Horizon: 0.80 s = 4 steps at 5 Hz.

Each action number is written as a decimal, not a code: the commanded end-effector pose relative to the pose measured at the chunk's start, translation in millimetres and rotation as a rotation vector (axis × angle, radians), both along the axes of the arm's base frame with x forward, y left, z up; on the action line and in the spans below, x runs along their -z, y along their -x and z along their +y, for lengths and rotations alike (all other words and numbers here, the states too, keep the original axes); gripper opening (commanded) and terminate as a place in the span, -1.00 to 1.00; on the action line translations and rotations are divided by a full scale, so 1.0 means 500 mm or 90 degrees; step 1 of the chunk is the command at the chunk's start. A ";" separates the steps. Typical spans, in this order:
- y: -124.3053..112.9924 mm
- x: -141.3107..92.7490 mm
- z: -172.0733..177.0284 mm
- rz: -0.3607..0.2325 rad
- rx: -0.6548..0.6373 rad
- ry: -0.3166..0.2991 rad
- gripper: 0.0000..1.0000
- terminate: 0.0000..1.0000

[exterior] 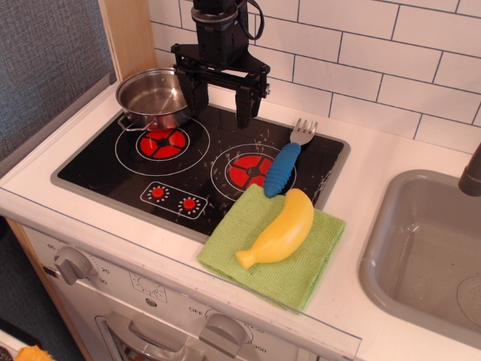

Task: Move the banana to the pot

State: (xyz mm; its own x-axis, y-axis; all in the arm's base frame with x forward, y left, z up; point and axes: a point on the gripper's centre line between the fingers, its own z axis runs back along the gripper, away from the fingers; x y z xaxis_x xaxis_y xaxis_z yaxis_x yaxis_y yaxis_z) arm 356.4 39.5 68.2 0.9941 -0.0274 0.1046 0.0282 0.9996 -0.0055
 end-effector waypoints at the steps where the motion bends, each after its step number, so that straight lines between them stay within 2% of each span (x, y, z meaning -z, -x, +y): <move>1: 0.000 0.000 0.000 0.000 0.000 0.000 1.00 -1.00; 3: 0.045 -0.015 -0.074 -0.011 0.075 0.019 1.00 -1.00; 4: 0.105 -0.025 -0.117 -0.018 0.107 0.013 1.00 -1.00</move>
State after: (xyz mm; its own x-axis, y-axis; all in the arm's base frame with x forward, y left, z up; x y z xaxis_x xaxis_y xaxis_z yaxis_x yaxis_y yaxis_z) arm 298.7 -21.1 64.2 0.9781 -0.1938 0.0758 0.1969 0.9798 -0.0350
